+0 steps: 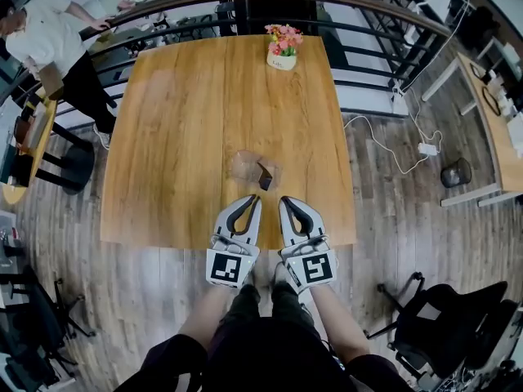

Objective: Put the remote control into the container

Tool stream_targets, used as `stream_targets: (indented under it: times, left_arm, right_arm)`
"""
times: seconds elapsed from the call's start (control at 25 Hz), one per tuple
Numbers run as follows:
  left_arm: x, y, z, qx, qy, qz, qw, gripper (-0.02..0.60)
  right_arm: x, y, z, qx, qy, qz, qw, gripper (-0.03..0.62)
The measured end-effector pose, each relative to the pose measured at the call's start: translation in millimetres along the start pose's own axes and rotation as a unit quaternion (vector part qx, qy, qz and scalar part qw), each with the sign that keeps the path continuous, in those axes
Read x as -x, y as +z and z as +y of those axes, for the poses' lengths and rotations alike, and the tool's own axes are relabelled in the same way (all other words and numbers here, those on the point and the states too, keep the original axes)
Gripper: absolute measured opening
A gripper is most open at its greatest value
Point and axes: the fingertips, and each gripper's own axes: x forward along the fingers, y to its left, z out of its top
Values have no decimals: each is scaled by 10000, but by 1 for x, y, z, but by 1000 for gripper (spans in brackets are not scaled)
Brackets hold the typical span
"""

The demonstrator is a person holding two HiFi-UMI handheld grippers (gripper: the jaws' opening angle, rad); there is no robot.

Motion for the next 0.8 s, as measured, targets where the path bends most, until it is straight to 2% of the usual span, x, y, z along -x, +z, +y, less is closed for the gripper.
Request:
stream_targets:
  times: [0.16, 0.4, 0.8]
  left_arm:
    - [24, 26, -11, -190, -105, -171, 9996, 15]
    - [50, 49, -18, -179, -85, -339, 9992, 12]
    - [67, 55, -12, -225, 43, -405, 9989, 12]
  right_arm:
    - [11, 20, 15, 35, -24, -41, 10000, 18]
    - [26, 39, 33, 150, -97, -125, 9998, 18]
    - [30, 42, 54, 226, 23, -158, 9996, 18]
